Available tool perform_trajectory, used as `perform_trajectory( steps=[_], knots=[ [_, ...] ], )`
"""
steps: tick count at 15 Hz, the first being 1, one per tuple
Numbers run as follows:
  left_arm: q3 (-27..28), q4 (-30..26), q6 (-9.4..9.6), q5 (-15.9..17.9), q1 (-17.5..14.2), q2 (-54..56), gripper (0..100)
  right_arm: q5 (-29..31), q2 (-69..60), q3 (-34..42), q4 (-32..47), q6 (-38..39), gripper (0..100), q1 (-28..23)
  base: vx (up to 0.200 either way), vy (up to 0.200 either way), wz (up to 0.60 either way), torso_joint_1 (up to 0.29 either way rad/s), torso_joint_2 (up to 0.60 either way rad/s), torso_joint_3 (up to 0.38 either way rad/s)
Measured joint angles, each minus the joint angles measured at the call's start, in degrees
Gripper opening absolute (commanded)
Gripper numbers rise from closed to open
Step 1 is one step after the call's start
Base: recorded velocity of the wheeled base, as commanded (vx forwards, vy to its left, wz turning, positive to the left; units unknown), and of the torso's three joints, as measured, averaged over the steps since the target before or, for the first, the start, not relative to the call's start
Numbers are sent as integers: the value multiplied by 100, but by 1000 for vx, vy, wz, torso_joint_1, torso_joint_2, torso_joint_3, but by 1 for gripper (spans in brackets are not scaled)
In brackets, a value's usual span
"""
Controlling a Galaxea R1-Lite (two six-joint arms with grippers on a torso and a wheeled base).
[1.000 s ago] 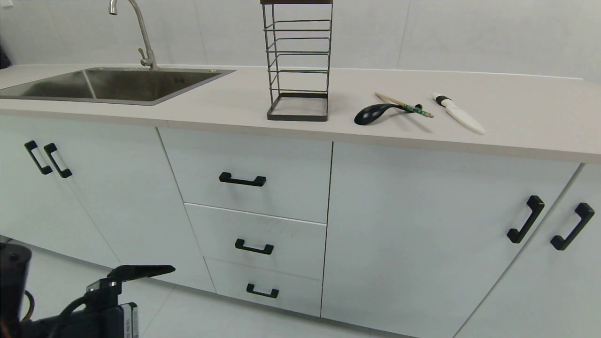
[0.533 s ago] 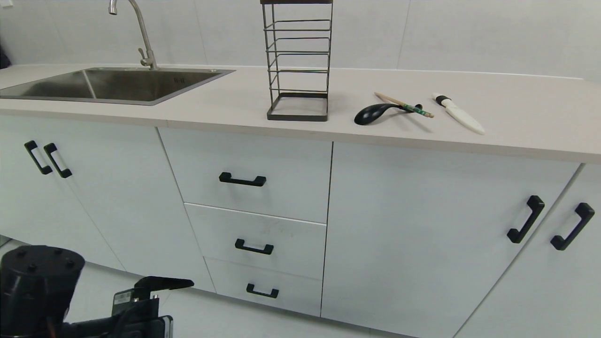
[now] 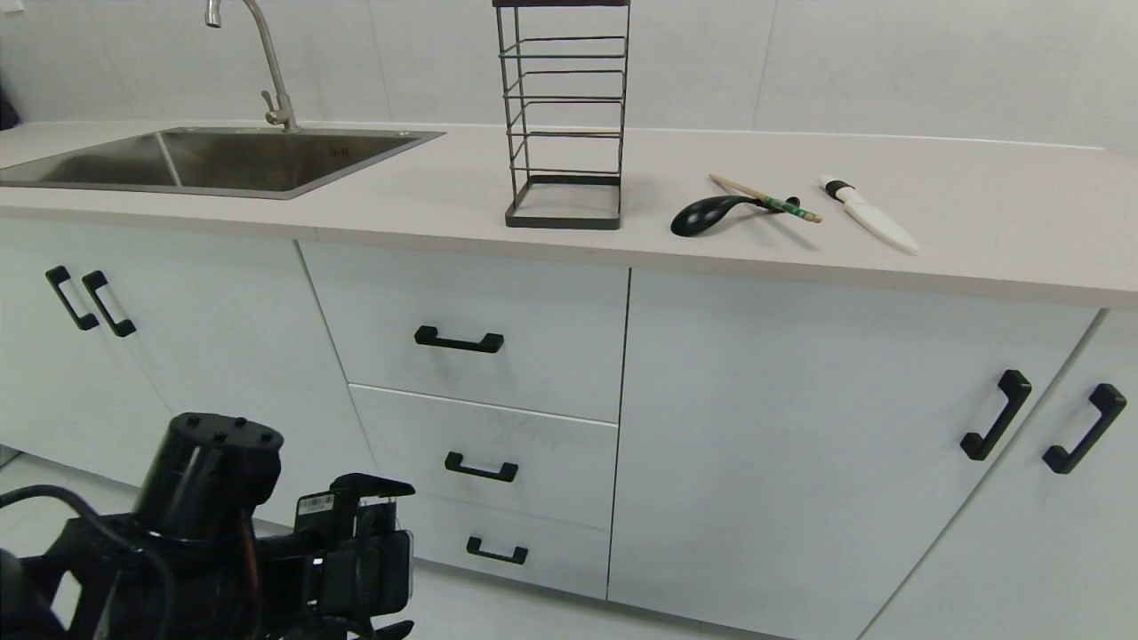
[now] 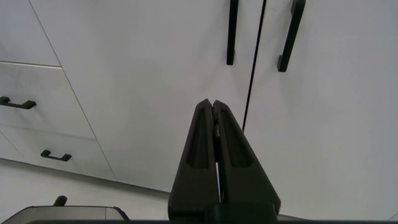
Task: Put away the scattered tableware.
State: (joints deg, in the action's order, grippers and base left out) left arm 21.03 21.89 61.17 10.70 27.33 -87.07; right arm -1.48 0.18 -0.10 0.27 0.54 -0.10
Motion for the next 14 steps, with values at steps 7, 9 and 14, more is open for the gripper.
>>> perform_trajectory(
  steps=[7,9,14],
  knots=[
    [683,460,73,-48,-74,-1593,100,0,2,0,-2,0,0,0,0,0,0,0,0,0],
    [914,482,73,-59,-118,-2008,100,2,0,0,0,0,0,0,0,0,0,0,0,0],
    [1198,1409,73,-302,-160,-2977,100,2,2,0,0,0,0,0,0,0,0,0,0,0]
  ],
)
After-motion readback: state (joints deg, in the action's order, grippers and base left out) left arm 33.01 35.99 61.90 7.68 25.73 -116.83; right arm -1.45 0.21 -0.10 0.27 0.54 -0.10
